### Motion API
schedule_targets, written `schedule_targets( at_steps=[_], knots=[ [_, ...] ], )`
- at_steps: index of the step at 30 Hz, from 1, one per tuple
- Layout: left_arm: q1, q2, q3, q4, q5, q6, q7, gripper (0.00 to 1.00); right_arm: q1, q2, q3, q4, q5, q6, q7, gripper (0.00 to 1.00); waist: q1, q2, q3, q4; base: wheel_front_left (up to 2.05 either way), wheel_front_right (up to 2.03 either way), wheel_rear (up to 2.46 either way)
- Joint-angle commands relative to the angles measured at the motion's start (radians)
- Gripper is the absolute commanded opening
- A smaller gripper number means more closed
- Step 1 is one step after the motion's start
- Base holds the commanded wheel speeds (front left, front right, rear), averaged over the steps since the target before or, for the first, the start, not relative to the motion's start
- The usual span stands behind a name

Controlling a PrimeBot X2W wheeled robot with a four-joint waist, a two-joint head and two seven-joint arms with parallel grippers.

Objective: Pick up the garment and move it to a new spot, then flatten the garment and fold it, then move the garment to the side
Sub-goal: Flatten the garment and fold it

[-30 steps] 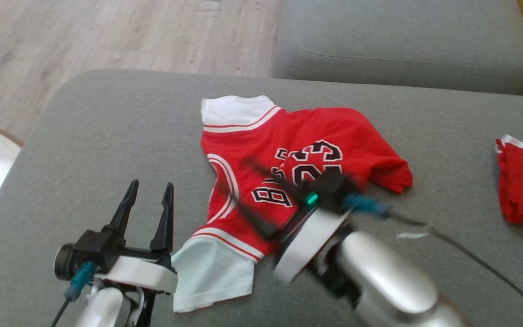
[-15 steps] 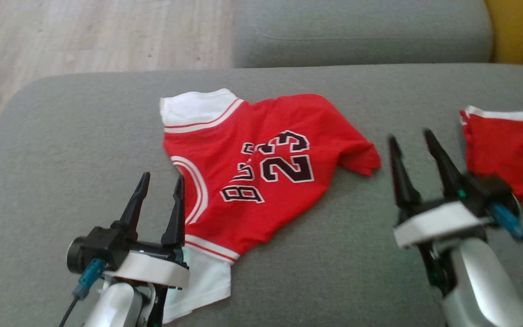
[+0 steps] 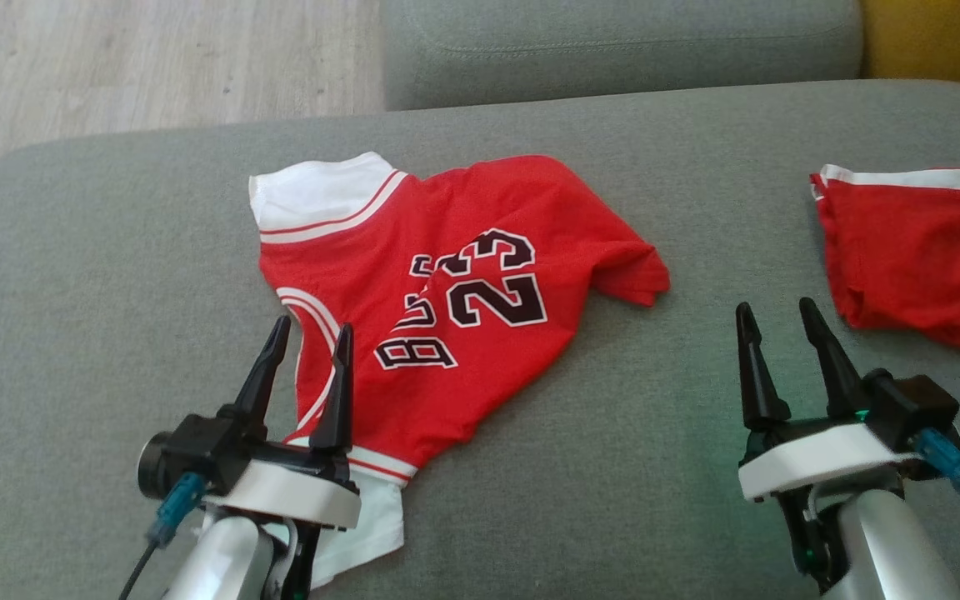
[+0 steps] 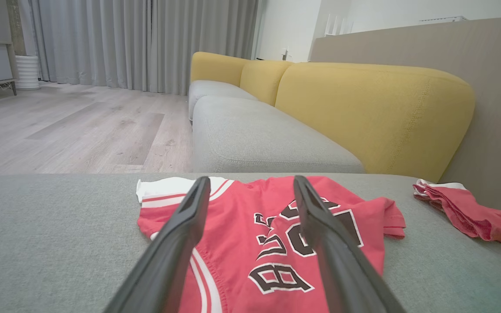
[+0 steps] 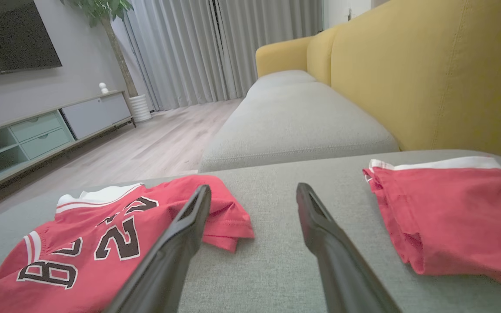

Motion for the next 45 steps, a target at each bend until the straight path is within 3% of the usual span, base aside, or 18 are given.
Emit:
schedule_targets(
  at_steps=[1,17,31,32,34,45],
  knots=[
    [-0.057,0.005,0.030,-0.026,0.009,-0.005,-0.011,1.00,-0.053,0.005,0.024,-0.021,0.011,-0.001,0.006,1.00,-0.0001,0.0000,0.008,0.010,0.00,0.00,0.00],
    [-0.095,-0.011,0.024,0.001,0.021,-0.027,-0.012,1.00,-0.218,0.005,0.107,0.230,0.115,-0.001,0.170,1.00,-0.0001,0.0000,0.100,0.129,0.00,0.00,0.00],
    [-0.127,-0.037,0.022,0.017,0.036,-0.043,-0.012,1.00,-0.447,0.005,0.038,0.525,0.086,-0.001,0.112,1.00,-0.0001,0.0000,0.153,0.208,0.00,0.00,0.00],
    [-0.128,-0.039,0.023,0.017,0.037,-0.044,-0.012,1.00,-0.459,0.005,0.037,0.543,0.081,-0.001,0.107,0.83,-0.0001,0.0000,0.156,0.210,0.00,0.00,0.00],
    [-0.131,-0.041,0.027,0.016,0.038,-0.045,-0.012,1.00,-0.481,0.005,0.041,0.580,0.053,-0.001,0.102,0.00,-0.0001,0.0000,0.163,0.212,0.00,0.00,0.00],
    [-0.132,-0.046,0.054,0.020,0.047,-0.049,-0.012,1.00,-0.524,0.005,0.054,0.665,-0.108,-0.001,0.042,0.00,-0.0001,0.0000,0.152,0.174,0.00,0.00,0.00]
  ],
)
